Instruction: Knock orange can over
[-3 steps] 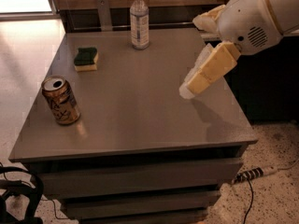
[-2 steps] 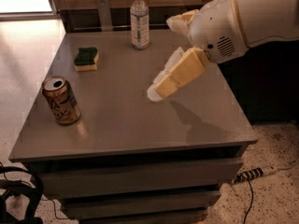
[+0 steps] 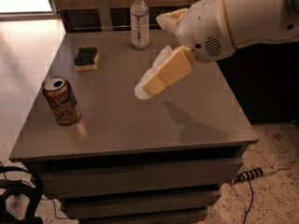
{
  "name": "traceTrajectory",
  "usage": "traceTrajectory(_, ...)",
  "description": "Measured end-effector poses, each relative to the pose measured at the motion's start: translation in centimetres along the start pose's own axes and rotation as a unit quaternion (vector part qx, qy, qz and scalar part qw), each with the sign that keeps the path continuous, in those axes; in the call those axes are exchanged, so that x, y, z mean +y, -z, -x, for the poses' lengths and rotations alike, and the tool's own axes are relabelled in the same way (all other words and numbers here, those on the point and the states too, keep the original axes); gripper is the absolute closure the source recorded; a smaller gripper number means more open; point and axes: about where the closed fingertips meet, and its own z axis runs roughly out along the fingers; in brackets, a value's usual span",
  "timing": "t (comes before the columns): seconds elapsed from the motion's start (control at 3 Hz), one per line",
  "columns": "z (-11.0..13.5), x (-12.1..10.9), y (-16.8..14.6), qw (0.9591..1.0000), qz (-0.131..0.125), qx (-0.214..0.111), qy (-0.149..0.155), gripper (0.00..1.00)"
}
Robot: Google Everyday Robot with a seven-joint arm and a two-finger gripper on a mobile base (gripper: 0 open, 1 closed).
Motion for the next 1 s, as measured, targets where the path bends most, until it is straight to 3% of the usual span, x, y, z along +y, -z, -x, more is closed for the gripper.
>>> traceTrajectory(0.67, -1.3, -2.5, -7.7, 0.9971, 0.054, -0.048, -0.023, 0.0)
traceTrajectory(1.0, -1.6, -2.3, -10.4, 0.9941, 0.064, -0.083, -0.027, 0.0)
